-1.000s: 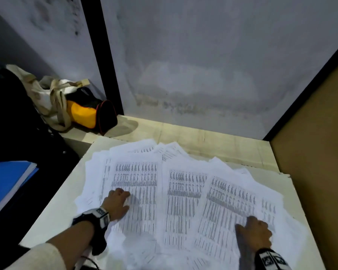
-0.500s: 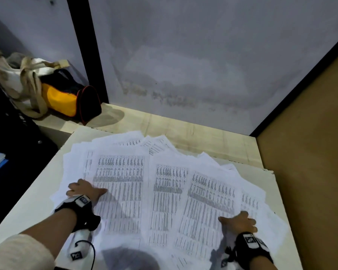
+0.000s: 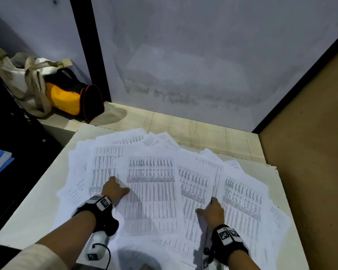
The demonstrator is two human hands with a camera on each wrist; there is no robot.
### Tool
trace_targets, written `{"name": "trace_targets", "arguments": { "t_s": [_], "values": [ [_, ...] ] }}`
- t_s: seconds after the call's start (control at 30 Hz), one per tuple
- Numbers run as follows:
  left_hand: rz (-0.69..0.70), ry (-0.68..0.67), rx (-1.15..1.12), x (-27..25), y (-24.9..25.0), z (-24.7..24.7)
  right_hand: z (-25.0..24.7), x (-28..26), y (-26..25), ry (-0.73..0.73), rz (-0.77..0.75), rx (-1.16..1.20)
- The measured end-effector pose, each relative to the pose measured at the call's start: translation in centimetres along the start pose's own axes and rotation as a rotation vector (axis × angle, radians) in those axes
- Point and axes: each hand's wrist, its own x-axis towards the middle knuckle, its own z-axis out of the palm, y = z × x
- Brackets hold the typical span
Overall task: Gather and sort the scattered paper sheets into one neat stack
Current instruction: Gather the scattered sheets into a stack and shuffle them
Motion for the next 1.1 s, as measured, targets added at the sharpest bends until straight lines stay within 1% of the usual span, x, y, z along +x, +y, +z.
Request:
{"name": "trace_targets", "arguments": {
  "t_s": [0.03, 0.1, 0.17, 0.23, 0.3, 0.33, 0.37, 0.43, 0.5, 0.57, 0.6, 0.67, 0.7, 0.77, 0.83, 0.87, 0.93, 1.0, 1.03, 1.1],
  "values": [
    [0.012, 0.017, 0.056, -0.1, 0.2, 0.1, 0.0, 0.0, -0.2, 0.033, 0.011, -0.031],
    [0.003, 0.077, 0.119, -0.7, 0.4, 0.2, 0.1, -0.1, -0.3, 0.099, 0.084, -0.018],
    [-0.069, 0.125, 0.119, -1.3, 0.5, 0.6, 0.1, -0.5, -0.6, 0.131, 0.155, 0.051],
    [-0.119, 0.141, 0.137, -1.7, 0.7, 1.0, 0.4, -0.6, -1.0, 0.159, 0.184, 0.238],
    [-0.074, 0.112, 0.155, -1.6, 0.6, 1.4, 1.2, -0.2, -1.2, 0.123, 0.198, 0.461],
    [-0.034, 0.072, 0.161, -1.6, 0.6, 1.6, 1.5, -0.1, -1.1, 0.094, 0.196, 0.523],
    [0.003, 0.046, 0.175, -1.6, 0.5, 1.7, 1.5, -0.4, -1.2, 0.074, 0.184, 0.537],
    [0.020, 0.051, 0.204, -1.8, 0.3, 1.3, 1.0, -0.4, -1.2, 0.067, 0.118, 0.498],
    [0.025, 0.065, 0.193, -1.7, 0.1, 0.7, 0.2, -0.6, -1.7, 0.029, 0.036, 0.492],
    [0.060, 0.018, 0.178, -1.4, 0.1, 0.4, 0.5, -0.4, -2.1, -0.046, -0.012, 0.502],
    [0.082, -0.016, 0.164, -1.3, 0.1, 0.5, 1.2, -0.4, -2.2, -0.091, -0.013, 0.478],
    [0.133, -0.055, 0.118, -1.2, 0.3, 0.7, 3.2, -0.5, -3.2, -0.185, -0.031, 0.431],
    [0.159, -0.059, 0.079, -1.2, 0.4, 1.1, 4.4, -0.5, -3.7, -0.230, -0.029, 0.460],
    [0.198, -0.102, 0.023, -1.3, 0.6, 1.4, 6.4, -0.6, -4.7, -0.303, 0.033, 0.551],
    [0.236, -0.164, -0.008, -1.6, 0.7, 1.5, 7.5, -0.7, -5.4, -0.331, 0.036, 0.552],
    [0.228, -0.183, 0.004, -1.7, 0.7, 1.4, 7.6, -0.8, -5.7, -0.308, 0.015, 0.530],
    [0.216, -0.155, -0.009, -1.6, 0.5, 1.4, 6.7, -1.0, -5.7, -0.302, -0.027, 0.560],
    [0.183, -0.083, -0.085, -1.3, 0.2, 1.5, 4.7, -1.6, -5.6, -0.385, -0.105, 0.639],
    [0.165, -0.049, -0.182, -1.3, 0.4, 1.4, 3.4, -1.7, -5.4, -0.415, -0.155, 0.657],
    [0.118, -0.069, -0.500, -1.2, 0.8, 1.1, 0.9, -1.4, -4.7, -0.432, -0.236, 0.668]
  ]
}}
